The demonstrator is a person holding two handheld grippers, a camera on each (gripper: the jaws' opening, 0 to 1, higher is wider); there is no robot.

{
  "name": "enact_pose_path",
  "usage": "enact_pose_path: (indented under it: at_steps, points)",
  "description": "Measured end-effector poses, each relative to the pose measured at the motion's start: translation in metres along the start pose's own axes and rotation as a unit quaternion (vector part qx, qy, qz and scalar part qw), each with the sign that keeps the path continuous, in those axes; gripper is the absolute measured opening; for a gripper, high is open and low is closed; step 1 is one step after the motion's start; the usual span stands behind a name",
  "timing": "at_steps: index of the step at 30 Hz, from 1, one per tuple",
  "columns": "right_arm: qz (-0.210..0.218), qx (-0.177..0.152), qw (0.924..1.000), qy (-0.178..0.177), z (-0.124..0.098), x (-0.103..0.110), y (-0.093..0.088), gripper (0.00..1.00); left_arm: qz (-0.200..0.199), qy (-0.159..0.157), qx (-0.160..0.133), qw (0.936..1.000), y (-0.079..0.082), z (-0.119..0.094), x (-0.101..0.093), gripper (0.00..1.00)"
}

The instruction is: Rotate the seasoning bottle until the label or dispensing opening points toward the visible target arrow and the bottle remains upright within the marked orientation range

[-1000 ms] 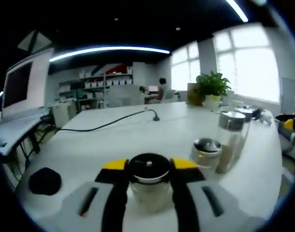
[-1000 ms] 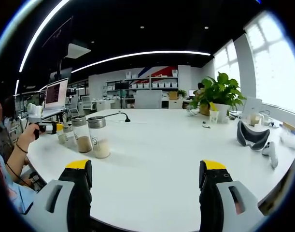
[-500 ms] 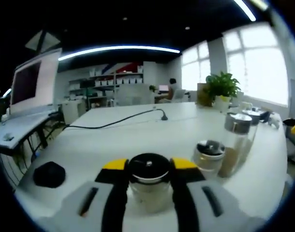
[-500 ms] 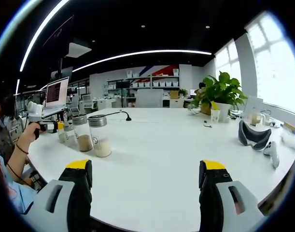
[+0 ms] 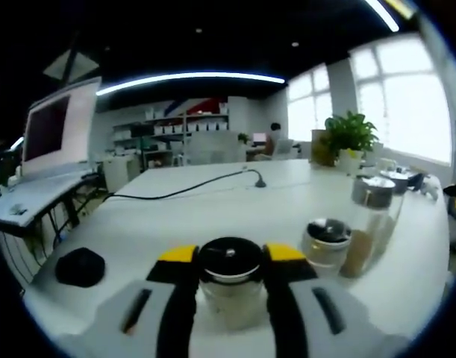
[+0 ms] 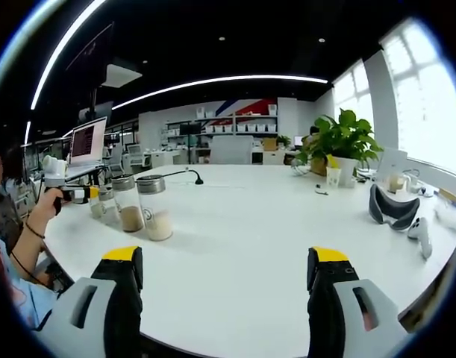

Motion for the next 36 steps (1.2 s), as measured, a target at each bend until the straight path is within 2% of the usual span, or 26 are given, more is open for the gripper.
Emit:
enact_pose_path:
  at_steps: [7,11,14,16,21,23,25,27,28,31,33,34,36]
  points:
    - [-0.001,0.002,1.0000,0.001,0.000,0.000,-0.001,0.94,0.004,-0.006,-0.007,0.9999,0.001,-0.001,0.000,0.36]
    - [-0.003,0.001,1.0000,0.001,0.000,0.000,0.000,0.94,-0.003,-0.013,-0.024,0.9996,0.008,-0.005,-0.001,0.48]
    - [-0.003,0.001,1.0000,0.001,-0.001,0.000,0.000,0.94,0.003,-0.008,-0.013,0.9999,0.007,-0.009,0.004,0.48]
    - [-0.002,0.001,1.0000,0.000,-0.001,-0.001,0.000,0.94,0.007,-0.010,-0.017,0.9998,0.013,-0.015,0.010,0.48]
    - [-0.002,0.001,1.0000,0.000,0.000,-0.001,0.000,0.94,0.028,-0.043,-0.032,0.9982,0.028,-0.027,0.018,0.50]
    - [-0.002,0.001,1.0000,0.001,0.000,-0.001,0.000,0.94,0.033,-0.076,-0.046,0.9956,0.035,-0.029,0.017,0.51]
    - [-0.002,0.001,1.0000,0.001,0.000,0.000,0.000,0.94,0.023,-0.139,-0.060,0.9882,0.041,-0.030,0.006,0.55]
    - [-0.003,0.001,1.0000,0.002,0.000,0.001,0.000,0.94,0.027,-0.212,-0.061,0.9749,0.043,-0.031,-0.008,0.65]
    - [-0.003,0.001,1.0000,0.002,0.000,0.001,0.000,0.94,0.034,-0.237,-0.062,0.9689,0.044,-0.031,-0.013,0.68]
    - [-0.005,0.000,1.0000,0.003,0.000,0.001,0.001,0.94,0.066,-0.280,-0.062,0.9559,0.043,-0.030,-0.016,0.68]
    - [-0.006,0.000,1.0000,0.003,0.000,0.001,0.001,0.94,0.084,-0.311,-0.065,0.9444,0.042,-0.032,-0.017,0.71]
    - [-0.005,0.000,1.0000,0.003,0.000,0.001,0.001,0.94,0.084,-0.322,-0.065,0.9409,0.041,-0.032,-0.017,0.73]
    - [-0.005,0.000,1.0000,0.003,0.000,0.001,0.001,0.94,0.098,-0.352,-0.064,0.9286,0.036,-0.034,-0.018,0.75]
Point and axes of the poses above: the point that each gripper's makers call its tool centre point, and the gripper's own axes: z roughly forward along the fingers, x roughly to its left, y roughly out of its top, the point moved 1 cm from there along -z, roughly backward along the fingers, and after that the axes turned 4 degrees about -y, right-handed, at the moved point
